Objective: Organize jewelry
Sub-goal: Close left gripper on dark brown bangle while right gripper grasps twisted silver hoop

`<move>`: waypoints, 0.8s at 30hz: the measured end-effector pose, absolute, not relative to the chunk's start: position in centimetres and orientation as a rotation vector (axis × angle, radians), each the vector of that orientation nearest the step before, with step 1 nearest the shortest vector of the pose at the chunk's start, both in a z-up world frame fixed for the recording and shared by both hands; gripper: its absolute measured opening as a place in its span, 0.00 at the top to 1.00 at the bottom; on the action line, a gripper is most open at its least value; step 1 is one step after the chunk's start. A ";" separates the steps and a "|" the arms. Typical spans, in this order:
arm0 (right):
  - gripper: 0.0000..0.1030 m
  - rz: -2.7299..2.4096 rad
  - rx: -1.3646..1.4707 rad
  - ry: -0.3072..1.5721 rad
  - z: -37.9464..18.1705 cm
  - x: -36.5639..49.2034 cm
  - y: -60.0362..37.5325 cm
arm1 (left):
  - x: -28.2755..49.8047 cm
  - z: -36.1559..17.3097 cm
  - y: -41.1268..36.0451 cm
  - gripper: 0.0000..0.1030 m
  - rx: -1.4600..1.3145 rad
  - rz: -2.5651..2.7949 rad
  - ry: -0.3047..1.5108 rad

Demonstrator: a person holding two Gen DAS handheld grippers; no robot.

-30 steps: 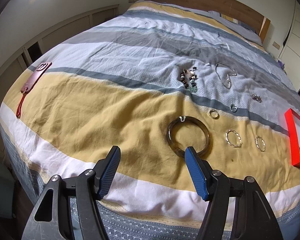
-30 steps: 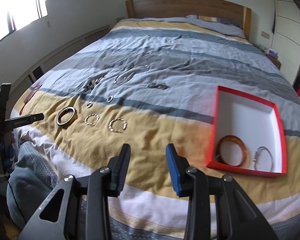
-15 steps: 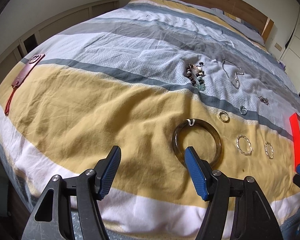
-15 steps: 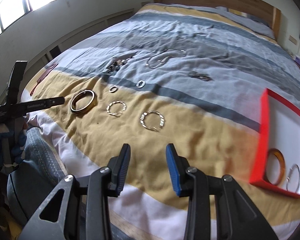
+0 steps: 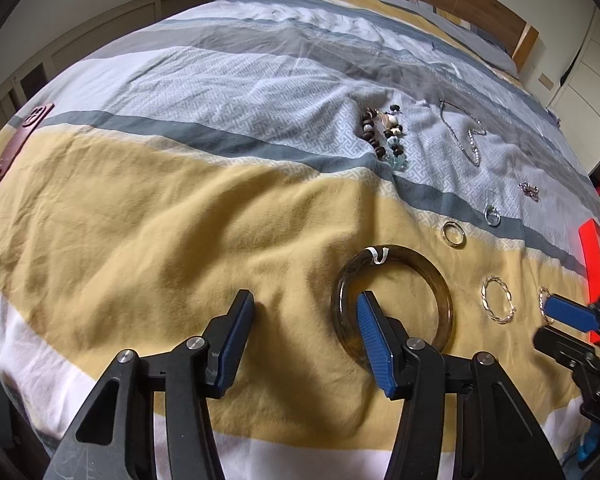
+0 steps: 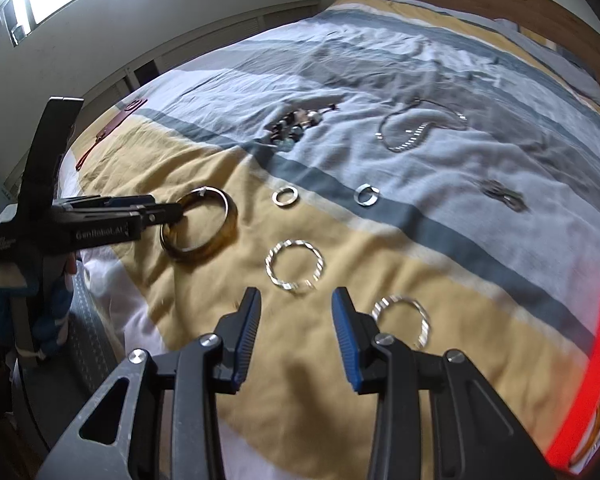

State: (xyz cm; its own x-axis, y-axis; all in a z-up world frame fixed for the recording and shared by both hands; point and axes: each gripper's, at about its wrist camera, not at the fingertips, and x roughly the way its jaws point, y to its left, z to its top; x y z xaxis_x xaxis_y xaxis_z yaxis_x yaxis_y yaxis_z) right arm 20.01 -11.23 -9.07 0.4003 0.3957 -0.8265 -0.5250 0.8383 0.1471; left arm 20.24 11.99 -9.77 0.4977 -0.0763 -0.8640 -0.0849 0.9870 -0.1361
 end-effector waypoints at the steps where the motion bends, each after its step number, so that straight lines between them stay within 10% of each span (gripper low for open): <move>1: 0.66 0.589 -0.146 1.007 -9.4 20.4 -10.8 | 20.4 -10.0 12.0 0.52 -0.171 -0.002 1.057; 12: 0.58 0.592 -0.118 1.056 -12.0 22.7 -9.8 | 21.1 -11.4 10.9 0.54 -0.106 -0.019 1.099; 19: 0.58 0.578 -0.111 1.065 -12.6 23.3 -9.3 | 21.1 -11.3 9.8 0.88 -0.048 -0.028 1.084; 24: 0.63 0.567 -0.133 1.058 -12.6 23.2 -8.9 | 20.7 -10.7 9.7 0.90 -0.038 -0.024 1.061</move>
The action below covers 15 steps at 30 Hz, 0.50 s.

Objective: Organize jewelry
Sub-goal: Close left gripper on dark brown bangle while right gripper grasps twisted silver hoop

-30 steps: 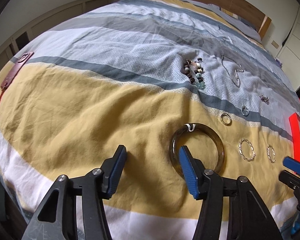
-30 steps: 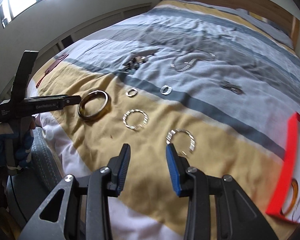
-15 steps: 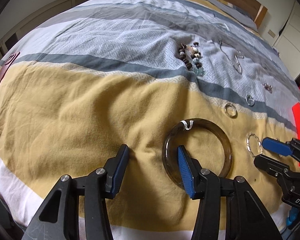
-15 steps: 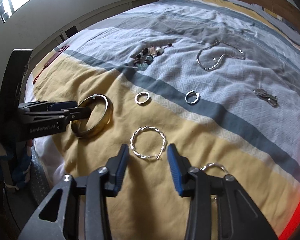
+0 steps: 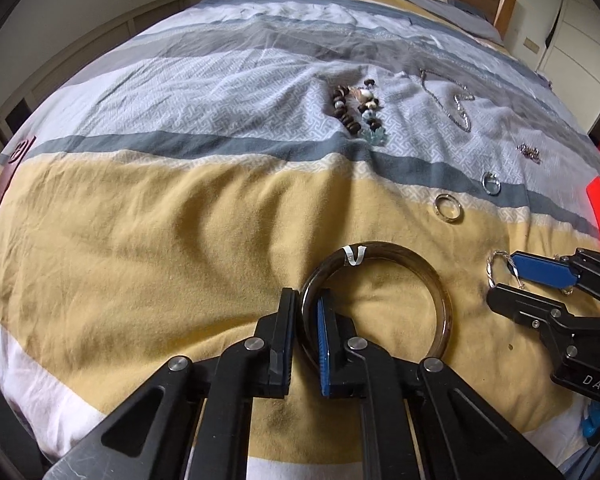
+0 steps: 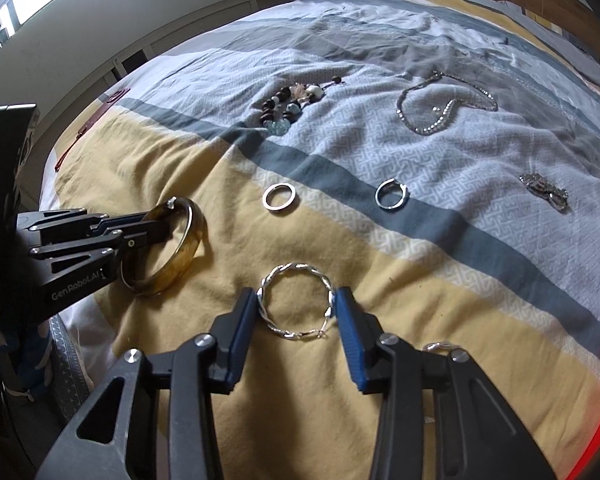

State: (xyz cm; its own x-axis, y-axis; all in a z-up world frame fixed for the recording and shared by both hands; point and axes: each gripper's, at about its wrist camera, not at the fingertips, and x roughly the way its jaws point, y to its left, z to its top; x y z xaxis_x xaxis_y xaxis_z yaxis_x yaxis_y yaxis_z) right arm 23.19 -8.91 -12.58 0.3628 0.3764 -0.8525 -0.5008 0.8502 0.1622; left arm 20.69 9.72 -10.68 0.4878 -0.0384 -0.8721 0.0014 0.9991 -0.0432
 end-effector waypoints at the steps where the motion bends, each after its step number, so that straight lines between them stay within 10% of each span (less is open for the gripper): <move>1: 0.63 0.566 -0.132 1.054 -12.4 23.1 -9.0 | 20.5 -10.4 9.8 0.91 -0.045 -0.022 1.053; 15: 0.63 0.560 -0.104 0.935 -6.0 19.1 -11.8 | 17.4 -5.4 9.1 0.91 -0.037 -0.007 0.965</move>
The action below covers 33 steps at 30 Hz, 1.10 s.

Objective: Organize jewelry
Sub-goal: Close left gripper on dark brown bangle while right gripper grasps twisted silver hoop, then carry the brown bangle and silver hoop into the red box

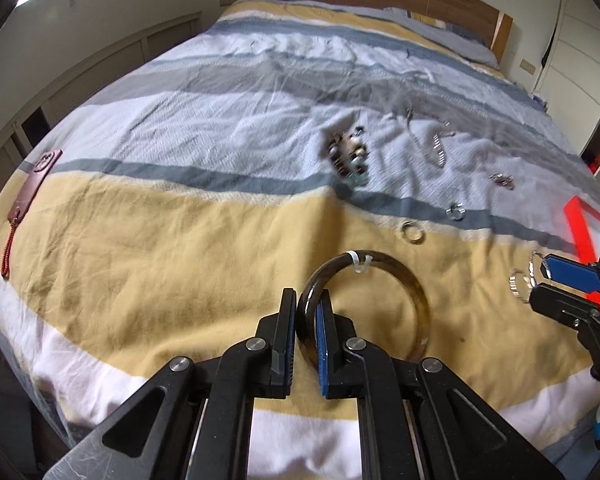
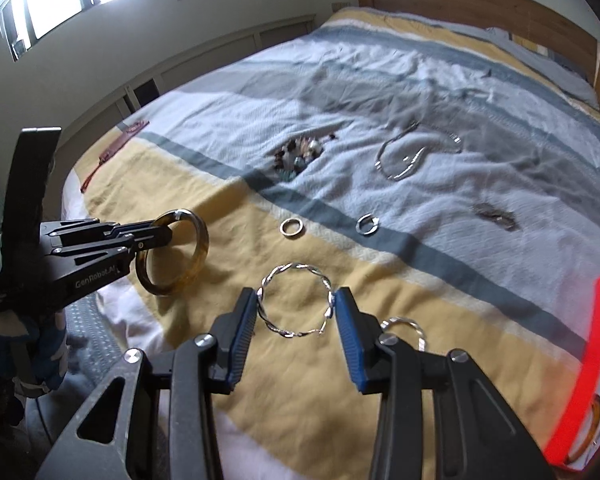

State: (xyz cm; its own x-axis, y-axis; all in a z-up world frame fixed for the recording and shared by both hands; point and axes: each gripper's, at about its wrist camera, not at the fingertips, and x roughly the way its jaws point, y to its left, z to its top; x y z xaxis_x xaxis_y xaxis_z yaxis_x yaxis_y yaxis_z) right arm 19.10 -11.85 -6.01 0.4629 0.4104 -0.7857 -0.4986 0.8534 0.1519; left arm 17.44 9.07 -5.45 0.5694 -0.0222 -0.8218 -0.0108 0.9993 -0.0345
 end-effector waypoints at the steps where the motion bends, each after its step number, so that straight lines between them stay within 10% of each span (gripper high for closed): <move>1: 0.63 0.554 -0.102 0.926 -5.5 18.8 -12.3 | 17.2 -5.1 8.9 0.91 -0.029 -0.009 0.957; 15: 0.63 0.382 -0.016 0.834 -1.6 12.6 -23.2 | 14.3 -1.6 1.7 0.91 -0.001 -0.136 0.922; 33: 0.63 0.035 0.089 0.839 -2.4 13.8 -46.1 | 21.7 -0.8 -26.2 0.91 0.195 -0.523 0.922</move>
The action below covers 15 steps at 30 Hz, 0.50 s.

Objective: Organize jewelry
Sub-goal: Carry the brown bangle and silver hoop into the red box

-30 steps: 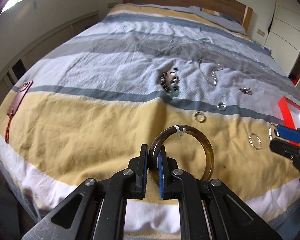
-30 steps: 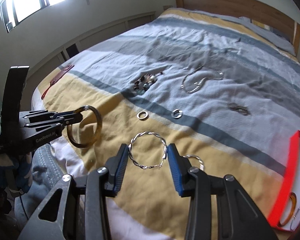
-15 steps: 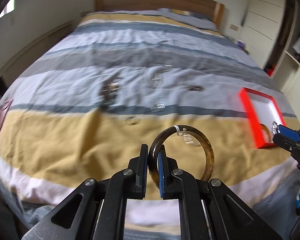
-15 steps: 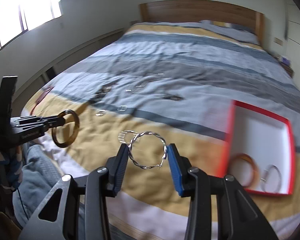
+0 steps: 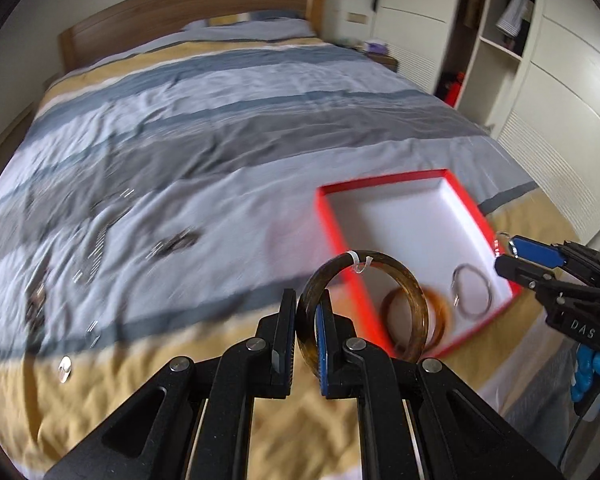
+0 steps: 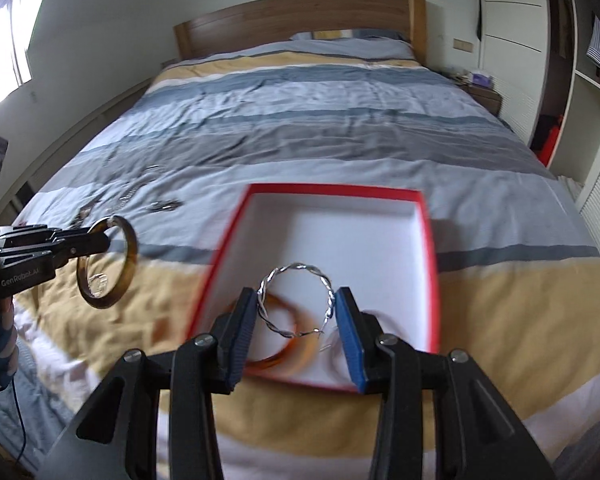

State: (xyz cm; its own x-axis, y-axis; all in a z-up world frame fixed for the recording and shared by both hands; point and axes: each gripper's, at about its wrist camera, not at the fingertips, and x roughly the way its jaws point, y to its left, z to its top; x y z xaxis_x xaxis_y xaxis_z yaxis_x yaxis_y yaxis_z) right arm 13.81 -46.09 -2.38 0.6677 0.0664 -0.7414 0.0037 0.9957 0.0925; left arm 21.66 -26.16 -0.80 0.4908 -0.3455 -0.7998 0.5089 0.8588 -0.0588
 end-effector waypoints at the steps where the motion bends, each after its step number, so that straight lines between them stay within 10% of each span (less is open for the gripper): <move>1: 0.63 0.033 0.091 0.843 -2.7 14.6 -47.1 | 22.5 -1.1 -27.7 0.91 0.205 -0.532 0.922; 15: 0.63 0.147 -0.028 0.963 -7.9 24.6 -52.4 | 30.2 -7.2 -38.5 0.91 0.413 -0.560 0.950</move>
State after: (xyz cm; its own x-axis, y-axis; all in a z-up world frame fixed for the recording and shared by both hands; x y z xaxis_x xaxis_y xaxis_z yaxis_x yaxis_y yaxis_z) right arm 24.62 -52.39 -7.91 0.5618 0.1127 -0.8196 -0.1373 0.9896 0.0419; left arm 30.25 -38.53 -7.18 0.4592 -0.2650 -0.8479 0.6139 0.7845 0.0873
